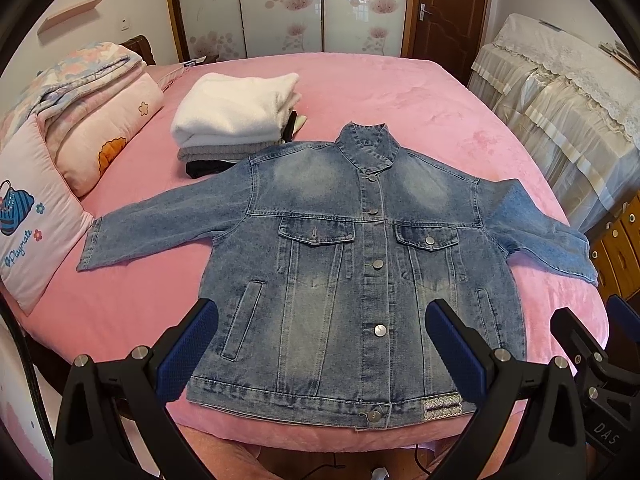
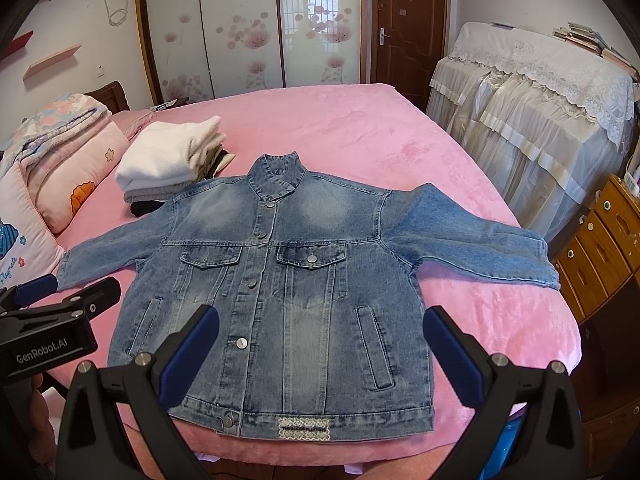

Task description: Fold large clothes

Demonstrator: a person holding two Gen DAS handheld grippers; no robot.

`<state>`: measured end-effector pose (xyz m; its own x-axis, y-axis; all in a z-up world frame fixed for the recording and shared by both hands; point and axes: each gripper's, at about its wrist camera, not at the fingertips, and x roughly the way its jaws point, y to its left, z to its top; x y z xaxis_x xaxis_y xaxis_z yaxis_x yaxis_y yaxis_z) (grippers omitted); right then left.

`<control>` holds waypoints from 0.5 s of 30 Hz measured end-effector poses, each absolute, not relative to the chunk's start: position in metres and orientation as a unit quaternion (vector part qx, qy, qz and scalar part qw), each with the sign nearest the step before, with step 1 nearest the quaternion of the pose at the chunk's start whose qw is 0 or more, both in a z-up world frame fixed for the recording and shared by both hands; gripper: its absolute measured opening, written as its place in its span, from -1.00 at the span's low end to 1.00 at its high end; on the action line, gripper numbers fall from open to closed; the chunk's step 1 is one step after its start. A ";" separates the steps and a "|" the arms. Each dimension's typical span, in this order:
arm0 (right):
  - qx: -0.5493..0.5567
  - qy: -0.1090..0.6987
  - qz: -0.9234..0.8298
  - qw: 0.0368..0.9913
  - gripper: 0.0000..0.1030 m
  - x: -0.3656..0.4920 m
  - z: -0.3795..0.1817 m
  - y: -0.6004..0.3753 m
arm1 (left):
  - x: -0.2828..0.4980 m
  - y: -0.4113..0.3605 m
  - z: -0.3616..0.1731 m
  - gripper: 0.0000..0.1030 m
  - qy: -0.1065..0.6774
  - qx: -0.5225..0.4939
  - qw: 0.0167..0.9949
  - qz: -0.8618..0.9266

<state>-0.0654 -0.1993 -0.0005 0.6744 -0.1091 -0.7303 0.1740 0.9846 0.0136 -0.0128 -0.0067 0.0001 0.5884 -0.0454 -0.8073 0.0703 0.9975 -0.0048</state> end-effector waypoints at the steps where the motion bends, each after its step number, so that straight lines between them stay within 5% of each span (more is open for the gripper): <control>1: 0.040 0.396 -0.077 0.914 0.99 -0.066 0.000 -0.199 | -0.013 -0.007 0.000 0.99 0.453 0.014 0.891 -0.033; 15: 0.039 0.396 -0.075 0.914 0.99 -0.067 0.003 -0.197 | -0.015 -0.012 0.001 0.99 0.452 0.019 0.891 -0.036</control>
<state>-0.0672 -0.1974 0.0033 0.6745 -0.1057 -0.7306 0.1679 0.9857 0.0124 -0.0154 -0.0116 0.0013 0.5882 -0.0474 -0.8073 0.0811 0.9967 0.0006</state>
